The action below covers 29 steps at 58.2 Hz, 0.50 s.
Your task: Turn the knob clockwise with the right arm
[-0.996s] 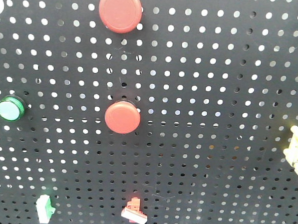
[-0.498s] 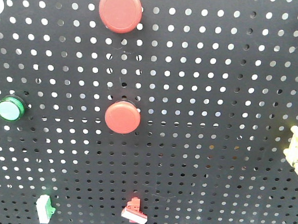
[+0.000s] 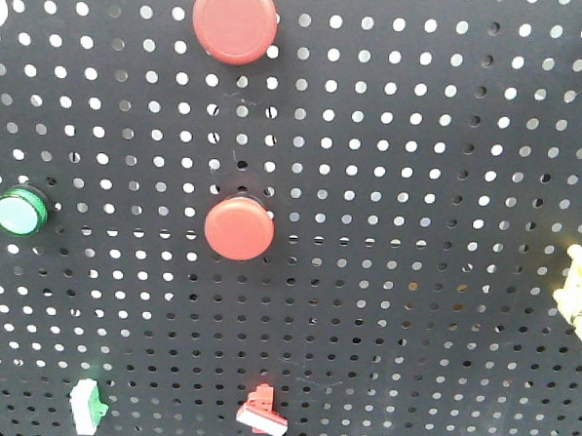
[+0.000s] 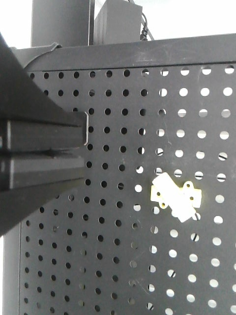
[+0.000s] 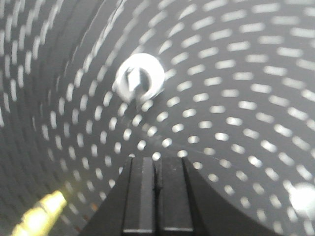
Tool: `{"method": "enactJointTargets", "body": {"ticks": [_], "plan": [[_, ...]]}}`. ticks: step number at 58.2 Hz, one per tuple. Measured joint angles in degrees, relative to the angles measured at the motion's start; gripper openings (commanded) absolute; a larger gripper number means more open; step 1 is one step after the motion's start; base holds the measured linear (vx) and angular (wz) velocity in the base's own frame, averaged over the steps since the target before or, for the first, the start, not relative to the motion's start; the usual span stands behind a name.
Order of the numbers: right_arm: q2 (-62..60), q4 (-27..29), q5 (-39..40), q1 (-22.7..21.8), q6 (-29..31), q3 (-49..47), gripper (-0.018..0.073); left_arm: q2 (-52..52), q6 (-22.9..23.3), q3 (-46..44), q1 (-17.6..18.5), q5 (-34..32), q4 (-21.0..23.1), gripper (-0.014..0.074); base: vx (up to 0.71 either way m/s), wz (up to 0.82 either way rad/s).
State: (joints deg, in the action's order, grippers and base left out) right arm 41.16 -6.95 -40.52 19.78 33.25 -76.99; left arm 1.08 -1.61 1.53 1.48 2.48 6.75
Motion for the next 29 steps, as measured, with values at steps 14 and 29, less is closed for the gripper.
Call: {"method": "enactJointTargets", "body": {"ticks": [14,29], "plan": [[7.83,1.18,-1.11,3.21,5.25,-8.62,-0.0009,0.00,0.00,0.00,0.00,0.00,0.00,-0.0006,0.00,0.00],[12.92,-0.27,-8.20,4.83,5.73,-17.26,0.0013,0.00,0.00,0.00,0.00,0.00,0.00,-0.0006,0.00,0.00]]}}
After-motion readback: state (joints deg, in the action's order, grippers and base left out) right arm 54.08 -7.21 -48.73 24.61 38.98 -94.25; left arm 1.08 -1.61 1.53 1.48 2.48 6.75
